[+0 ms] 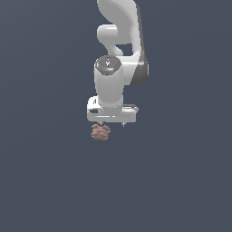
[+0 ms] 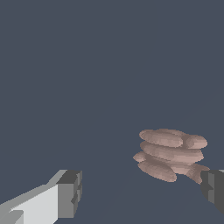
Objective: Pick up the object and move it to a goal position.
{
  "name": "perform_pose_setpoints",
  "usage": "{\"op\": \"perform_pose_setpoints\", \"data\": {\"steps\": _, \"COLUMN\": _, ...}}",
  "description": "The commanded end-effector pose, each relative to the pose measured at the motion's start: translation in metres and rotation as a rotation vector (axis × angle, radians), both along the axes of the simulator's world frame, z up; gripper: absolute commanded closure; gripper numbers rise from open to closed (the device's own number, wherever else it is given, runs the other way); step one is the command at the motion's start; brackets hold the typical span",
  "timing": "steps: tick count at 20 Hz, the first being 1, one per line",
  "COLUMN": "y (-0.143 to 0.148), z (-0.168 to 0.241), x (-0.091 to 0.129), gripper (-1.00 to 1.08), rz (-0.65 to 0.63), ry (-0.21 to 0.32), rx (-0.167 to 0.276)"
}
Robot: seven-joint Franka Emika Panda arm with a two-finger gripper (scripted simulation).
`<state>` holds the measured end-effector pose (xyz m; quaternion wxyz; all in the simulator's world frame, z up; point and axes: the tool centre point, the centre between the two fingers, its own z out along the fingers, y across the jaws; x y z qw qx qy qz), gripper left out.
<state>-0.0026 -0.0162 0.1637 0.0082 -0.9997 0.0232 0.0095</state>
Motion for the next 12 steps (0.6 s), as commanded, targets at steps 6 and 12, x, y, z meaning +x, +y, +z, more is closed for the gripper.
{"op": "perform_pose_setpoints", "data": {"steps": 6, "y": 0.004, "z": 0.011, "x": 0.007, "gripper": -0.92, "rz": 0.02, "ry": -0.027, "rx": -0.005}}
{"op": "perform_pose_setpoints", "data": {"steps": 12, "y": 0.008, "z": 0.023, "x": 0.014, "gripper": -0.92, "rz": 0.028, "ry": -0.054, "rx": -0.009}}
